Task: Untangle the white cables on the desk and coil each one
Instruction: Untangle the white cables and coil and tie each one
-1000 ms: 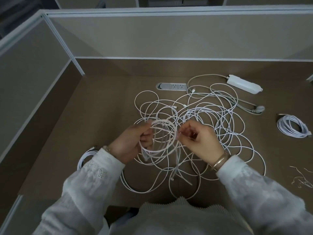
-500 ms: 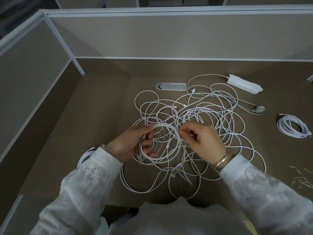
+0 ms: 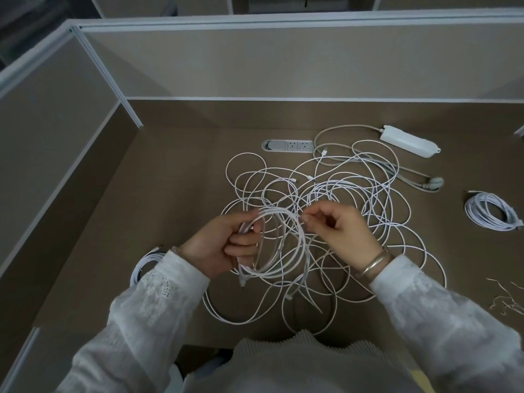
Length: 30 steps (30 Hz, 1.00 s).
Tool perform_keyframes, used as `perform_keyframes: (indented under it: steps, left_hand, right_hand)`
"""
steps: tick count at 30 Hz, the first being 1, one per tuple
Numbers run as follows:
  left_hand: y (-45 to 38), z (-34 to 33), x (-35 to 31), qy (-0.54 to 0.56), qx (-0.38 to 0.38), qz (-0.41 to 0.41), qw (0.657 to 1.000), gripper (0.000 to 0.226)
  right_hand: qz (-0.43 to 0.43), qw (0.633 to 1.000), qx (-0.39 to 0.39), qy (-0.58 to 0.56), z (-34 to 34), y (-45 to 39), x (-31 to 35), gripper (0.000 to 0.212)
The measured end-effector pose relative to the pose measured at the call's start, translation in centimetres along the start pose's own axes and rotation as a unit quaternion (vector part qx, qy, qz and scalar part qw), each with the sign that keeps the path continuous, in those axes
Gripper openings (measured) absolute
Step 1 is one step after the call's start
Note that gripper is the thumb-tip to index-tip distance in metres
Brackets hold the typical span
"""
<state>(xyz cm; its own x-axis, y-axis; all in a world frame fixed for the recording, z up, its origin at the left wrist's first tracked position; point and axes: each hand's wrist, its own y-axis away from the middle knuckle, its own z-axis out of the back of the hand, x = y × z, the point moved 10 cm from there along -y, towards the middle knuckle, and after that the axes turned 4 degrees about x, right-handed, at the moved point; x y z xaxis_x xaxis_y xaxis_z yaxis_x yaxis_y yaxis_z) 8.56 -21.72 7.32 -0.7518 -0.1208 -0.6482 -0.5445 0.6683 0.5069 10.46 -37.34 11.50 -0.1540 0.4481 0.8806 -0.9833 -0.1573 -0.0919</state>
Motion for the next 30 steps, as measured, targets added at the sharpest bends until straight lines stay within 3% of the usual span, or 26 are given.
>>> perform_keyframes:
  steps: [14, 17, 19, 21, 23, 26, 30]
  left_hand:
    - [-0.1, 0.5, 1.0, -0.001, -0.03, 0.047, 0.998, 0.041]
    - [0.1, 0.4, 1.0, 0.004, -0.052, 0.047, 0.998, 0.043]
    - [0.2, -0.4, 0.8, 0.023, -0.047, 0.042, 0.998, 0.04]
    - [0.1, -1.2, 0.6, 0.047, -0.031, 0.039, 0.998, 0.037]
    - [-0.1, -1.6, 0.7, 0.069, -0.015, 0.046, 0.996, 0.036]
    - [-0.2, -1.2, 1.1, 0.082, -0.009, 0.057, 0.995, 0.035]
    - [0.0, -0.4, 0.9, 0.06, -0.006, 0.049, 0.997, 0.034]
  right_hand:
    - [0.044, 0.991, 0.034, 0.121, -1.1, 0.1, 1.5, 0.008]
    - [-0.024, 0.999, 0.041, 0.011, -1.2, -0.2, 0.4, 0.014]
    - [-0.097, 0.981, 0.129, -0.105, -3.0, 0.0, -0.4, 0.034]
    - [-0.115, 0.958, 0.227, -0.136, -5.1, 0.3, -0.8, 0.053]
    - [-0.123, 0.944, 0.271, -0.141, -6.4, 0.7, -1.4, 0.043]
    - [-0.143, 0.942, 0.255, -0.168, -5.7, 0.5, -1.8, 0.019]
    - [-0.11, 0.949, 0.27, -0.12, -4.9, 0.0, -0.6, 0.017]
